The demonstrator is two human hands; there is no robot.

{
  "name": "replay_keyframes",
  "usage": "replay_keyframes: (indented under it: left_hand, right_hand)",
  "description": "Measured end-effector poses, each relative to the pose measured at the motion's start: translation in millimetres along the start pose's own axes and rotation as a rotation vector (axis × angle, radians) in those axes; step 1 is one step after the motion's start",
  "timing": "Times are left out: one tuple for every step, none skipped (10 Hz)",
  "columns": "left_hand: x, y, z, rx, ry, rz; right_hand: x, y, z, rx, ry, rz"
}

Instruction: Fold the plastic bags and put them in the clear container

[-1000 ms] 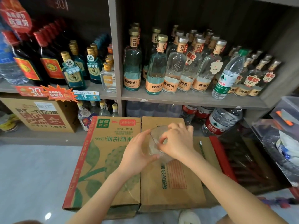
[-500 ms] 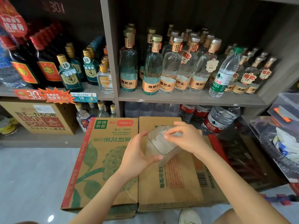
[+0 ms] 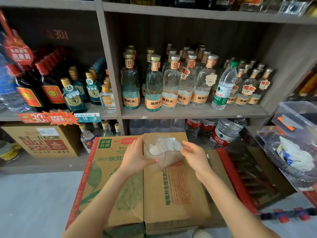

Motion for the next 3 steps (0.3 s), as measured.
replay_keyframes:
  left_hand:
    - [-10.8,22.0,-3.6,-0.055,-0.145,-0.143]
    - [-14.0,38.4,-8.5,-0.072,-0.212,-0.216]
    - [-16.4,47.9,-8.9,-0.063,-0.206,-0.221]
  right_hand:
    - [11.2,7.7,-0.8,-0.005,0.041,-0.003]
    - [17.4,18.9,0.9,-0.016,0.062,-0.001]
    - [18.7,26.1,0.8,-0.047,0.046,-0.005]
Point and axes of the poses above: each hand's wrist, its own y-axis towards the middle knuckle, its own x-axis out of the palm, z = x × y, the point moved 5 cm from there along y, towards the middle knuckle, and after that the axes turned 1 degree about y, right-handed, at the moved point
